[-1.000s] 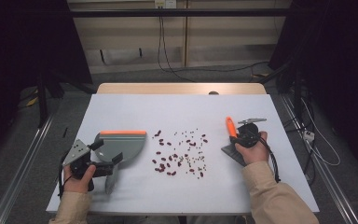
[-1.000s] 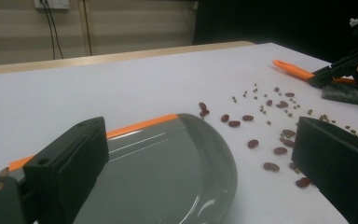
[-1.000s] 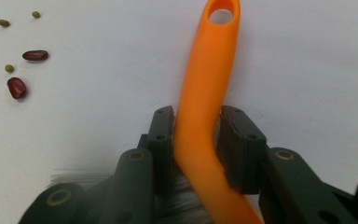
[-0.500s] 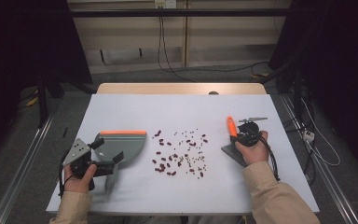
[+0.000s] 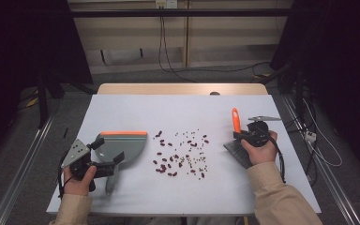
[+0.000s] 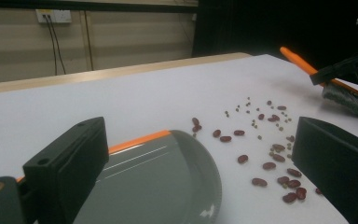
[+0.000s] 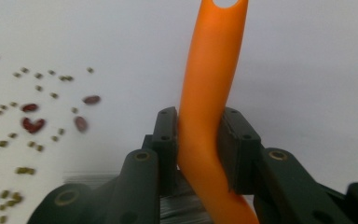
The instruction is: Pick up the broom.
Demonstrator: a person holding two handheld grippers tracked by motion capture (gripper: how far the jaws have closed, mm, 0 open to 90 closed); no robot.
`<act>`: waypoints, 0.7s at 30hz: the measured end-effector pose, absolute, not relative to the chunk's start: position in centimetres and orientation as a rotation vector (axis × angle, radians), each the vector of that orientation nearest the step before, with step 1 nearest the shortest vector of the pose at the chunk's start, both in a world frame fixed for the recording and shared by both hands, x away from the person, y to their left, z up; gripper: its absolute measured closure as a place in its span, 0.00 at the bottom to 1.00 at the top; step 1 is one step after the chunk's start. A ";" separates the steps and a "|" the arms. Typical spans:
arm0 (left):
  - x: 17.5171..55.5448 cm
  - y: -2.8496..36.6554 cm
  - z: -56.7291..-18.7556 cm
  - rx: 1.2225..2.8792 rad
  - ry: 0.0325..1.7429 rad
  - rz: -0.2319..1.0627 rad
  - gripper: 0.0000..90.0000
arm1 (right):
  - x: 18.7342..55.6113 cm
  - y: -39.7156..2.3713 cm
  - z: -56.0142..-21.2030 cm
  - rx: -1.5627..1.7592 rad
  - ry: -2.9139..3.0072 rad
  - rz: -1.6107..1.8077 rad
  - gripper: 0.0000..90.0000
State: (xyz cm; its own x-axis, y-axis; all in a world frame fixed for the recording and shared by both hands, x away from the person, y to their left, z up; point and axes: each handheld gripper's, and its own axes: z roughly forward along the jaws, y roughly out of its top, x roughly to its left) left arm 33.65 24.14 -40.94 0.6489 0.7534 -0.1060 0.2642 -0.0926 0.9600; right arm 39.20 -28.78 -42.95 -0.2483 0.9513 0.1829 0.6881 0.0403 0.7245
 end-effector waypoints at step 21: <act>33.6 18.9 -37.7 1.730 0.715 0.464 0.04 | 36.3 -29.8 -38.8 1.515 1.799 1.526 0.80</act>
State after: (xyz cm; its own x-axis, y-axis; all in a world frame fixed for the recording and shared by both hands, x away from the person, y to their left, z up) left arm 33.58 18.93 -37.75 0.7363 0.6744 -0.0559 0.2235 -0.1645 0.9607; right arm 36.34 -29.77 -38.82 -0.3759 0.8545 0.3584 0.4931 -0.1430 0.8581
